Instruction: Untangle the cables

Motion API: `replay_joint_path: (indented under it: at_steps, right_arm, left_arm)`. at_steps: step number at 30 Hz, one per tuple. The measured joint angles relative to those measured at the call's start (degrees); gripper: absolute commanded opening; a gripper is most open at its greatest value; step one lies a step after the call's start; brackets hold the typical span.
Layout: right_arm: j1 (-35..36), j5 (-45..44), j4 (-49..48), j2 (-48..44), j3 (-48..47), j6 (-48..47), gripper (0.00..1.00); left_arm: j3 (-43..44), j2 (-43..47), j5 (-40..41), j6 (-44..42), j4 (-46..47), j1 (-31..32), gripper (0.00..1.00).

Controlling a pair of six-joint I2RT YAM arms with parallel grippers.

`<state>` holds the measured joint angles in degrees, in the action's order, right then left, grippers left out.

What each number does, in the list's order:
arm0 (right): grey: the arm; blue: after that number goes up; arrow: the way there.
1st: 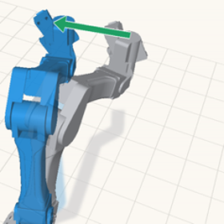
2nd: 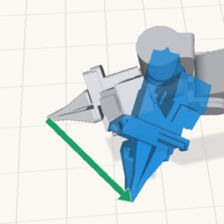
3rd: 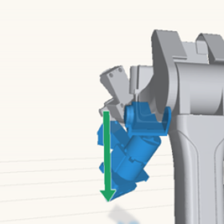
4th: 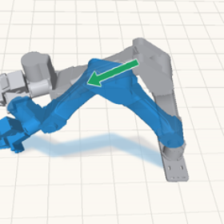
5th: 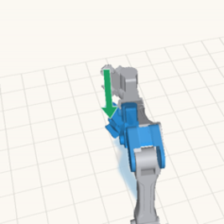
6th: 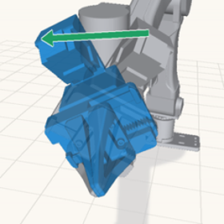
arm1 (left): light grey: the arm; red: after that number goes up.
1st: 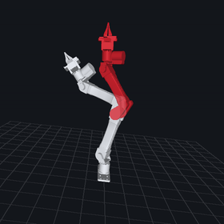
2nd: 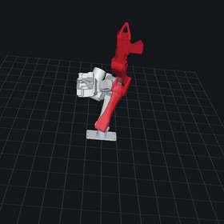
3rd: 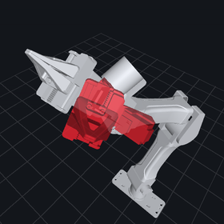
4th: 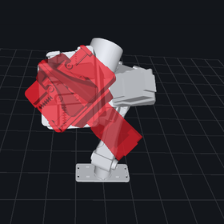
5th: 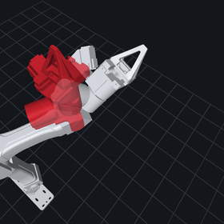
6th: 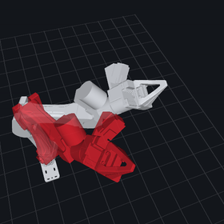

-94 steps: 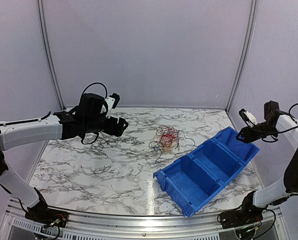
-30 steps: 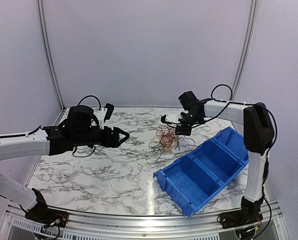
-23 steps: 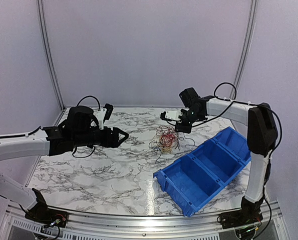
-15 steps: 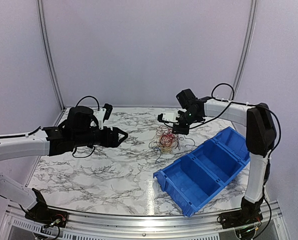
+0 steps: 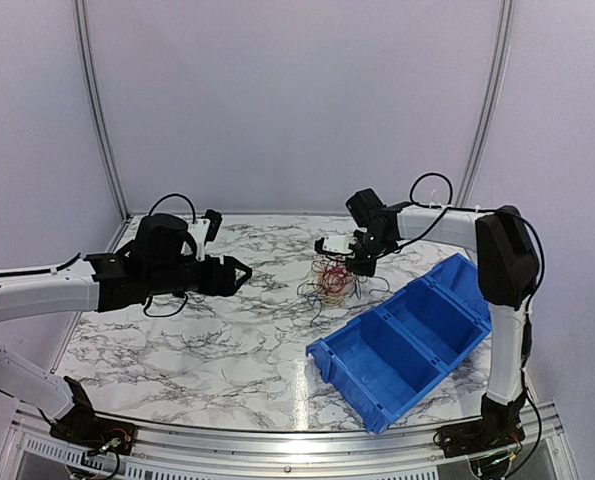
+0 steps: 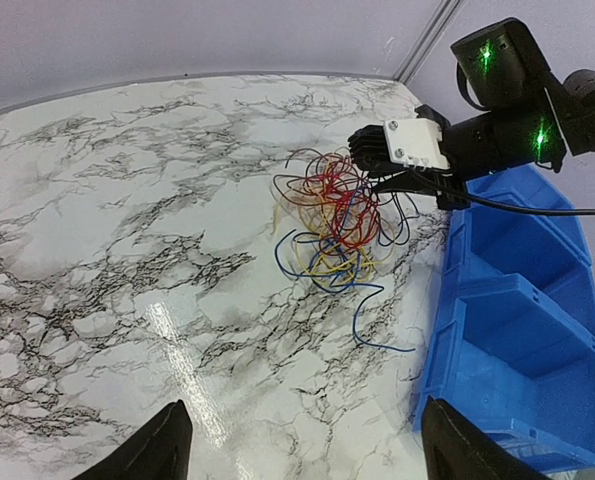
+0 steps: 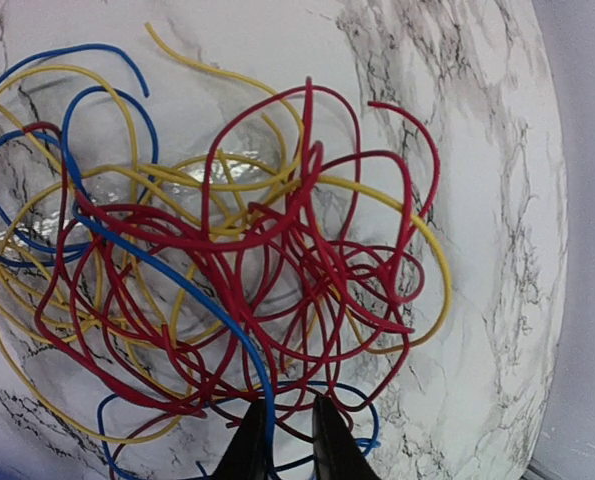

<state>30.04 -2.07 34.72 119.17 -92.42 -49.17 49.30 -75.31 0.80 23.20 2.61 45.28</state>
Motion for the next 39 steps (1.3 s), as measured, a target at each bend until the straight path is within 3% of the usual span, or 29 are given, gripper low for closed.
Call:
replay_joint_path:
  at_steps: [6, 23, 34, 39]
  right_arm:
    - [0.0, -1.2, -1.1, 0.4, -1.9, 1.0, 0.00]
    - [0.2, 3.2, 0.9, -6.1, -4.2, 5.0, 0.00]
    - [2.0, 9.5, 3.8, -13.1, -9.1, 10.0, 0.00]
    - [2.1, 11.8, 5.5, -13.1, -10.2, 12.1, 0.00]
  left_arm:
    - [0.0, -0.8, 0.4, 0.3, -0.4, 0.0, 0.83]
    - [1.5, -7.7, -0.3, 0.4, 2.0, 0.0, 0.82]
    - [17.4, -21.5, 2.4, -1.6, 8.9, 2.0, 0.81]
    - [24.6, -29.4, 3.2, -1.6, 14.4, 3.8, 0.76]
